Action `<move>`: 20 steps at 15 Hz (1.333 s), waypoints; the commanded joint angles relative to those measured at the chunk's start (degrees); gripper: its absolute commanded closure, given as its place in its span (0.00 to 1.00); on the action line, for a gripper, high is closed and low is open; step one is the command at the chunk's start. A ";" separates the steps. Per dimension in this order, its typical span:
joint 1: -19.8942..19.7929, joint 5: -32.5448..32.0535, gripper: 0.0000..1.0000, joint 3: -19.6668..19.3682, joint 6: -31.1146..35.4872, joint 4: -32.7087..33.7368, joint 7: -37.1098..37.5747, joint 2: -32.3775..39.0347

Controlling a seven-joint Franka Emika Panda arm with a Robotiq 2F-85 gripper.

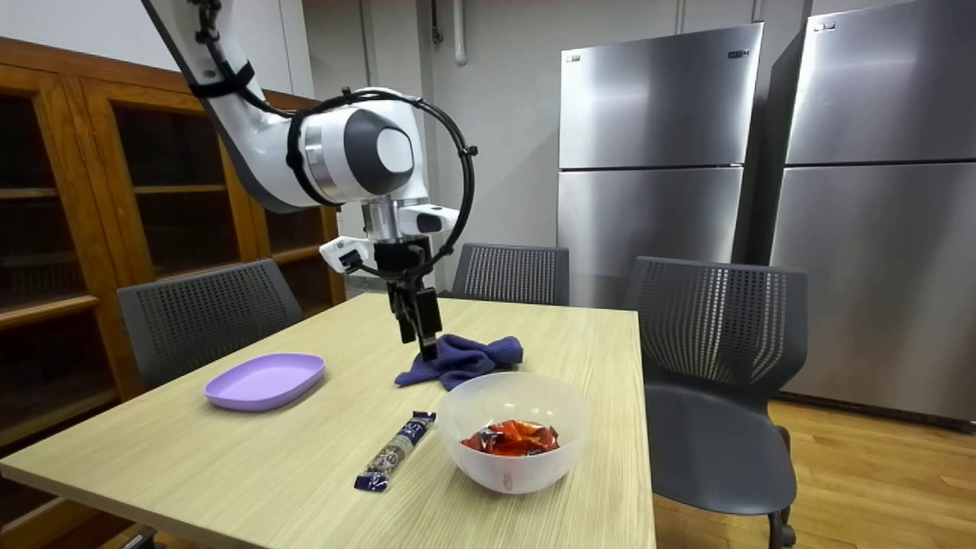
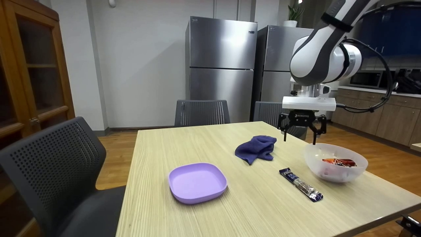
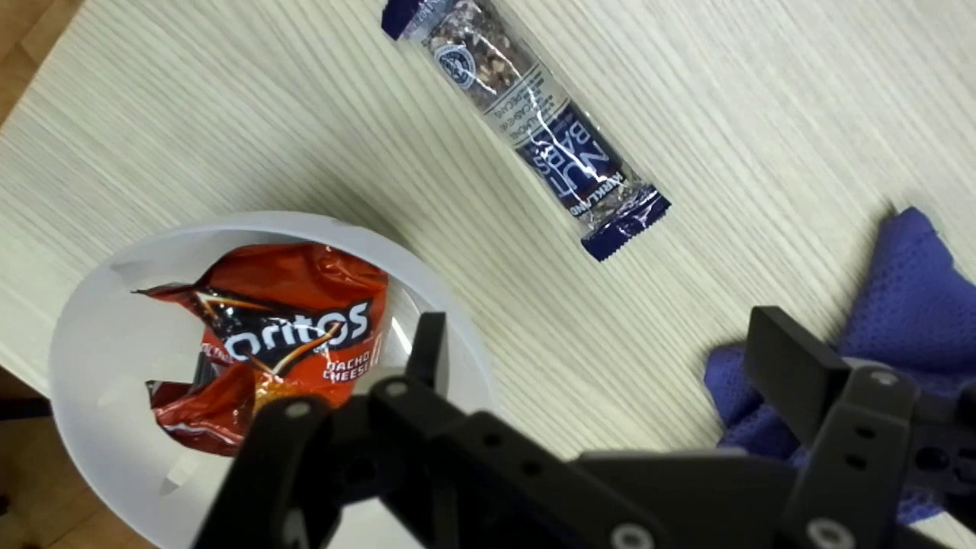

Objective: Put the orange packet in the bowl on the right then put the dark blue packet on the purple plate.

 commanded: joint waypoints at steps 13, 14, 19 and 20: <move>1.91 -0.23 0.00 1.00 7.62 -2.80 -7.79 5.54; 2.34 -0.34 0.00 0.80 7.87 -2.64 -7.49 6.33; 4.24 -0.85 0.00 -0.69 9.11 -2.07 -6.86 9.98; 4.57 -0.80 0.00 -1.09 9.31 -1.99 -6.97 10.68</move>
